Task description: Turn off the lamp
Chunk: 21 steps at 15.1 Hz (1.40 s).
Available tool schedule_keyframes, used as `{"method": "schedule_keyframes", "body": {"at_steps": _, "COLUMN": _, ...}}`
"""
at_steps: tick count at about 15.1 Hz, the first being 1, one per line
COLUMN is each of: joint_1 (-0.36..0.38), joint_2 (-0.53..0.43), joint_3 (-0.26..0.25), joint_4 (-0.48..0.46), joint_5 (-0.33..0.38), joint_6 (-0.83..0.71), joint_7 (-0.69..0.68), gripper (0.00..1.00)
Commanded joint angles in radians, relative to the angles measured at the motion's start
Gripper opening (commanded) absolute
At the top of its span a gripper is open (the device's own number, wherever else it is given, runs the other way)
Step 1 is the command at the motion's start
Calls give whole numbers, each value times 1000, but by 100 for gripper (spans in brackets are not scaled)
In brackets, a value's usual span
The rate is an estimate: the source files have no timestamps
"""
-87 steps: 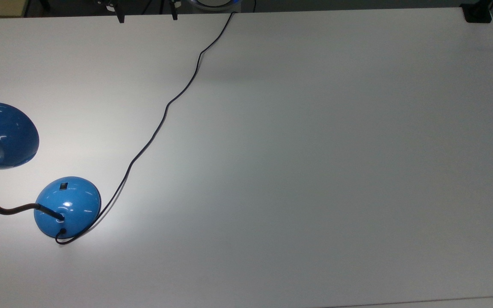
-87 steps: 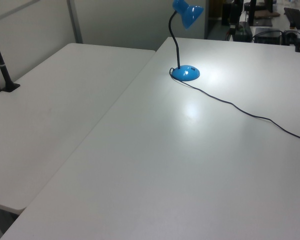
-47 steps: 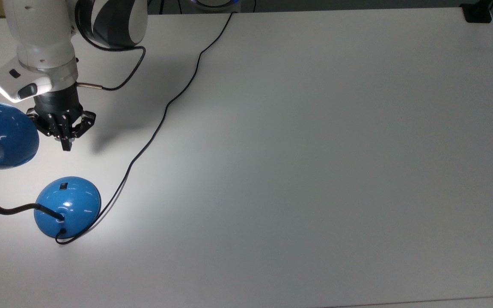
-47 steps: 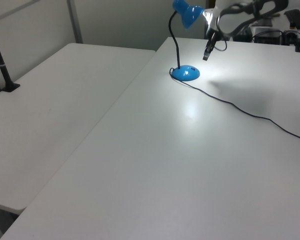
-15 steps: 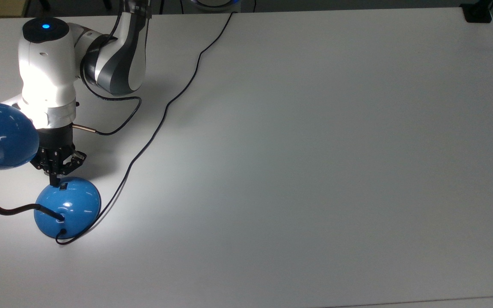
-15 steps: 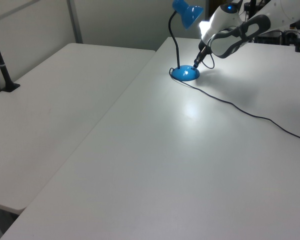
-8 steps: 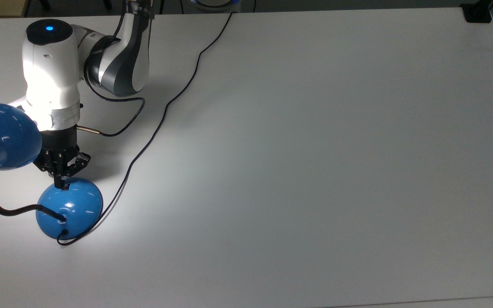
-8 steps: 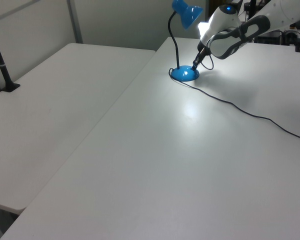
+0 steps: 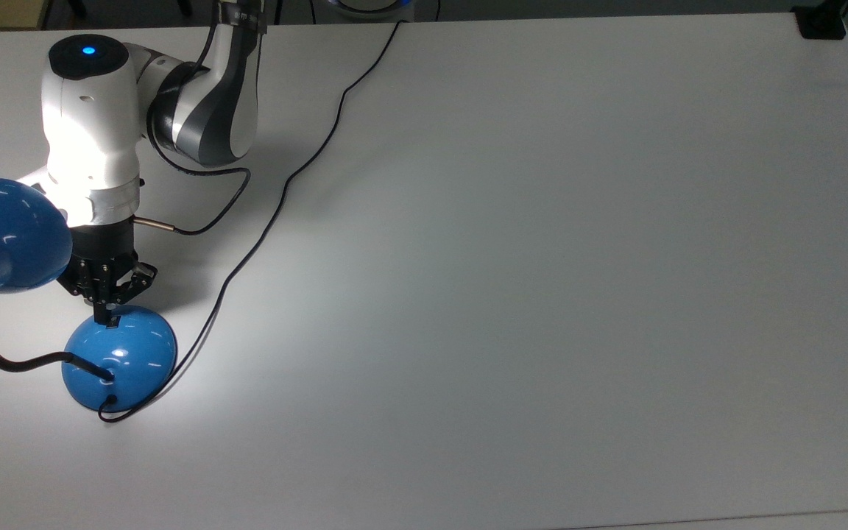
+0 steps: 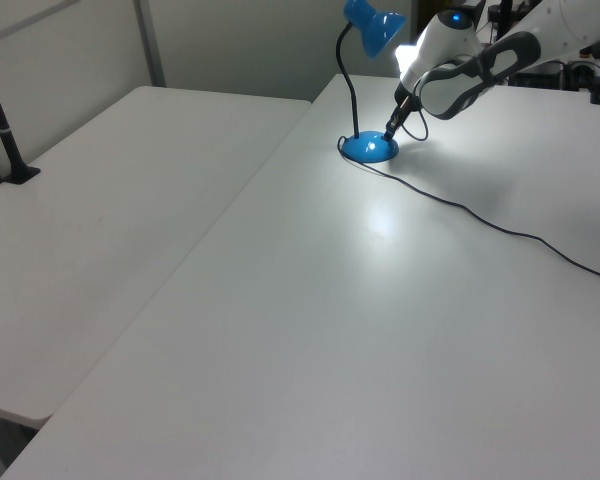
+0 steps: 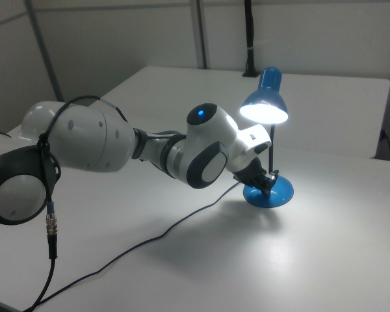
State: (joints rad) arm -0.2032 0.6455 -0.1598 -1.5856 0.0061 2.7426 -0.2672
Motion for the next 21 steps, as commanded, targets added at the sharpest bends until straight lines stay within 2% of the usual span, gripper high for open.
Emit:
{"method": "schedule_keyframes", "body": {"at_steps": 1, "joint_1": 8, "joint_2": -7, "joint_3": 5, "joint_4": -39, "joint_5": -12, "joint_6": 25, "joint_7": 11, "gripper": 0}}
{"method": "schedule_keyframes", "body": {"at_steps": 6, "joint_1": 5, "joint_2": -79, "joint_3": 5, "joint_4": -86, "joint_5": -11, "joint_6": 3, "joint_7": 8, "gripper": 0}}
{"method": "schedule_keyframes", "body": {"at_steps": 15, "joint_1": 8, "joint_2": -27, "joint_3": 17, "joint_4": -73, "joint_5": -12, "joint_6": 14, "joint_7": 9, "gripper": 0}}
{"method": "schedule_keyframes", "body": {"at_steps": 17, "joint_1": 4, "joint_2": -88, "joint_3": 17, "joint_4": -111, "joint_5": -12, "joint_6": -9, "joint_7": 3, "gripper": 0}}
{"method": "schedule_keyframes", "body": {"at_steps": 19, "joint_1": 5, "joint_2": -167, "joint_3": 17, "joint_4": -163, "joint_5": -15, "joint_6": -105, "joint_7": 0, "gripper": 0}}
{"method": "schedule_keyframes", "body": {"at_steps": 20, "joint_1": 11, "joint_2": -223, "joint_3": 17, "joint_4": -162, "joint_5": -15, "joint_6": -279, "joint_7": 3, "gripper": 14}}
{"method": "schedule_keyframes", "body": {"at_steps": 21, "joint_1": 18, "joint_2": -278, "joint_3": 17, "joint_4": -149, "joint_5": -17, "joint_6": -472, "joint_7": -3, "gripper": 67}}
